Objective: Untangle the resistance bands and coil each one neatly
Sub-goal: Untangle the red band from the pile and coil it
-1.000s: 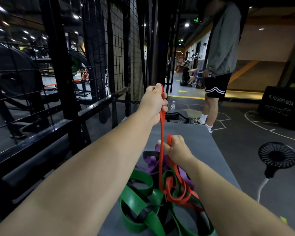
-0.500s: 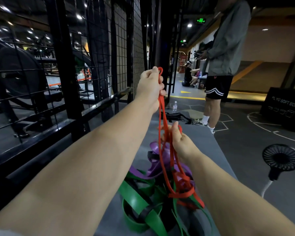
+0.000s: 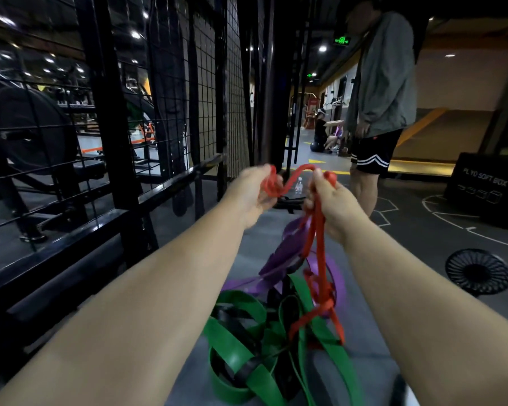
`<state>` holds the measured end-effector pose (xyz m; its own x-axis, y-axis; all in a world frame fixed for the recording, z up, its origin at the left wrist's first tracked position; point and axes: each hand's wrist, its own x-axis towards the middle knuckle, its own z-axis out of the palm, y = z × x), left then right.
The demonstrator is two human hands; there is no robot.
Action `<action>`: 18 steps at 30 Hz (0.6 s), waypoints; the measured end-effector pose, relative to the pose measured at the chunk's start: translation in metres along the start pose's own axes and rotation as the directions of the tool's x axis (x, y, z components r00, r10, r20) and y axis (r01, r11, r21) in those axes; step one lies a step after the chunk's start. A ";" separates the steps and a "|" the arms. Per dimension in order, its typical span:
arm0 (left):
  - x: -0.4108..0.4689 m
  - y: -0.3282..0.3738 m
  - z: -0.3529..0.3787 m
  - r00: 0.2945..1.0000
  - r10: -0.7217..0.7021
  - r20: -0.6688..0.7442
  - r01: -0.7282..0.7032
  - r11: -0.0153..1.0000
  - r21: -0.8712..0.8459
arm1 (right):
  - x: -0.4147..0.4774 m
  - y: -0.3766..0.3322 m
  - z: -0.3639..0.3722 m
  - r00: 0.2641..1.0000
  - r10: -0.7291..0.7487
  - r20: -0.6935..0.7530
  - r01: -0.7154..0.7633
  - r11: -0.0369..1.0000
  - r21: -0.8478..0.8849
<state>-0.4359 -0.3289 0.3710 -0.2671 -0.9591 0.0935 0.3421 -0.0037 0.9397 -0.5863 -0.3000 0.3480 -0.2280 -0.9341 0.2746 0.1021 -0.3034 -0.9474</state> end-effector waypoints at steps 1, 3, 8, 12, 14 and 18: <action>-0.001 -0.012 0.000 0.997 -0.066 0.027 0.064 0.996 0.059 | 0.004 -0.006 0.001 1.000 0.001 -0.005 0.000 0.997 0.073; -0.002 -0.031 0.002 0.990 -0.135 0.045 0.128 0.982 0.142 | 0.010 -0.018 0.003 1.000 -0.001 -0.012 0.002 0.987 0.162; -0.005 -0.070 0.010 0.989 -0.074 0.125 0.011 0.897 0.442 | 0.014 -0.036 0.005 0.997 0.066 -0.045 -0.051 0.959 0.279; -0.008 -0.090 0.004 0.964 -0.052 0.261 -0.152 0.696 0.702 | 0.014 -0.037 0.001 0.994 0.091 -0.057 -0.068 0.943 0.327; -0.010 -0.092 0.003 0.958 -0.020 0.287 -0.218 0.597 0.772 | 0.013 -0.036 -0.001 0.993 0.102 -0.067 -0.073 0.936 0.344; -0.001 -0.091 -0.003 0.954 0.016 0.299 -0.264 0.515 0.815 | 0.011 -0.031 -0.011 0.992 0.074 -0.100 -0.053 0.977 0.205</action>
<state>-0.4642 -0.3285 0.2846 -0.5185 -0.8307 0.2029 -0.4879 0.4823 0.7276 -0.6030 -0.2988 0.3790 -0.3151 -0.9307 0.1856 0.3102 -0.2858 -0.9067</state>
